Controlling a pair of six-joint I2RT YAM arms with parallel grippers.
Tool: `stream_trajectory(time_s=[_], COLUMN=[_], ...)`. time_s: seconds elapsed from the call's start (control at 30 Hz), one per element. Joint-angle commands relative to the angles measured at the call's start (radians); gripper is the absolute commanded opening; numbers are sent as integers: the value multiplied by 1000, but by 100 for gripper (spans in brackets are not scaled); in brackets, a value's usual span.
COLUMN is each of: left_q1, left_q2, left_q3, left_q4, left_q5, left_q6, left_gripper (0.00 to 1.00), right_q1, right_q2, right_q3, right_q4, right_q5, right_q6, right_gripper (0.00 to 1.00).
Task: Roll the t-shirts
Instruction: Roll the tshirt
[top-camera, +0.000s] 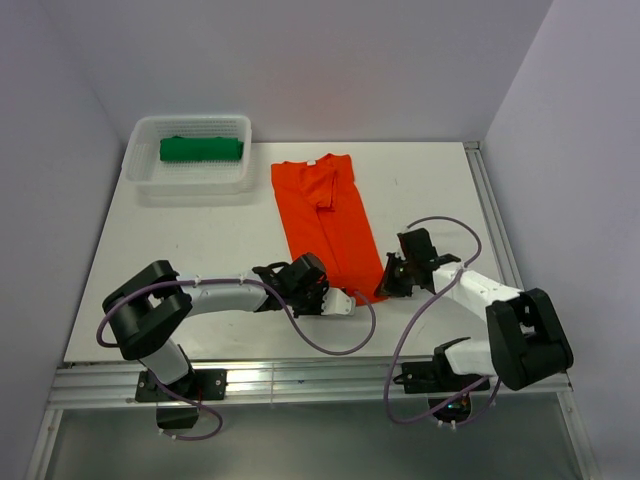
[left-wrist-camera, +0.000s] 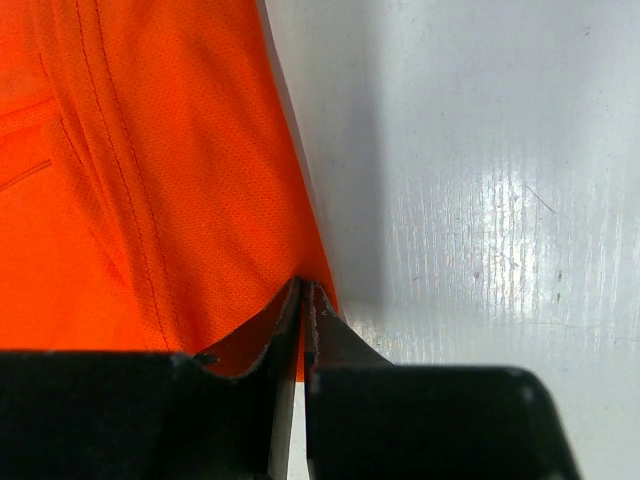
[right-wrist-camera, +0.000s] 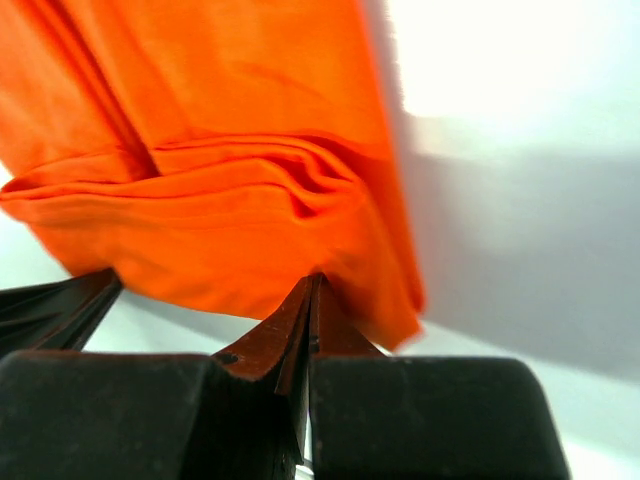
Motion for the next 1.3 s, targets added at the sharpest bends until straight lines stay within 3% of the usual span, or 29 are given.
stream_trajectory(time_s=[0.0, 0.3, 0.37, 0.4, 0.47, 0.77, 1.0, 1.27], left_q1=[-11, -11, -11, -11, -11, -11, -9, -11], left_q2=[50, 44, 29, 18, -25, -143, -217, -323], left_q3=[-25, -28, -22, -18, -4, 18, -36, -125], left_q4=[-98, -85, -88, -93, -107, -157, -147, -90], left_q5=[-4, -13, -16, -14, -7, -74, -89, -131], left_q6=[-8, -8, -12, -16, -22, -12, -16, 23], left_gripper=[11, 12, 14, 16, 20, 34, 41, 57], right_q1=[-22, -38, -38, -38, -38, -38, -37, -35], right_q2=[-75, -114, -123, -146, -182, -166, -200, -148], right_q3=[40, 98, 98, 97, 92, 32, -40, -60], right_q4=[-96, -191, -204, -205, -218, -173, -109, -49], right_q5=[129, 213, 213, 207, 215, 137, 64, 26], right_q6=[5, -1, -1, -4, 0, 31, 57, 62], right_gripper=[0, 0, 8, 25, 33, 34, 40, 42])
